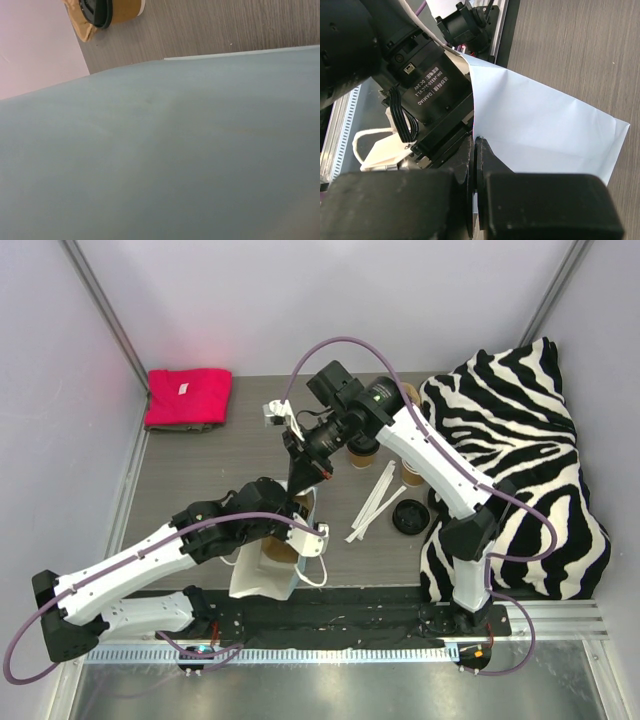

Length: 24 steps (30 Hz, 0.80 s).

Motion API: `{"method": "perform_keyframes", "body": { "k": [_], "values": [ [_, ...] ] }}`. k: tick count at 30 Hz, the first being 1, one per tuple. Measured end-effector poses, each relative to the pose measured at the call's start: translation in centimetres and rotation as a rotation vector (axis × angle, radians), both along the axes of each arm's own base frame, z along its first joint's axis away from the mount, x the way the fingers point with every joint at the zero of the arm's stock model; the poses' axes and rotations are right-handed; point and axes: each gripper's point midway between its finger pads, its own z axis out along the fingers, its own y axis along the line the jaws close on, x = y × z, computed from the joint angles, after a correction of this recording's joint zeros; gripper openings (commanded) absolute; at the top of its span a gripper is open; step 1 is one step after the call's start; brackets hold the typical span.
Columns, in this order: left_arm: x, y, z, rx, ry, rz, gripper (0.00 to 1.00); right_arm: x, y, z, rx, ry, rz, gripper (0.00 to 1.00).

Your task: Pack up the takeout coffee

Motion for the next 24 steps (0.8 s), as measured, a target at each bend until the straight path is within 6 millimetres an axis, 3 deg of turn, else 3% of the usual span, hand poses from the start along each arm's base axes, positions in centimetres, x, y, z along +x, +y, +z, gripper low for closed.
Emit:
{"method": "perform_keyframes", "body": {
  "k": [5, 16, 24],
  "values": [
    [0.0, 0.0, 0.0, -0.004, 0.008, 0.002, 0.38, 0.3, -0.1, -0.3, -0.005, 0.009, 0.000, 0.01],
    [-0.7, -0.6, 3.0, -0.062, 0.035, -0.016, 0.47, 2.3, -0.6, -0.5, -0.002, -0.004, -0.044, 0.01],
    [-1.7, -0.9, 4.6, -0.104, 0.063, -0.050, 0.61, 3.9, -0.9, -1.0, -0.026, -0.047, -0.090, 0.01]
  ]
}}
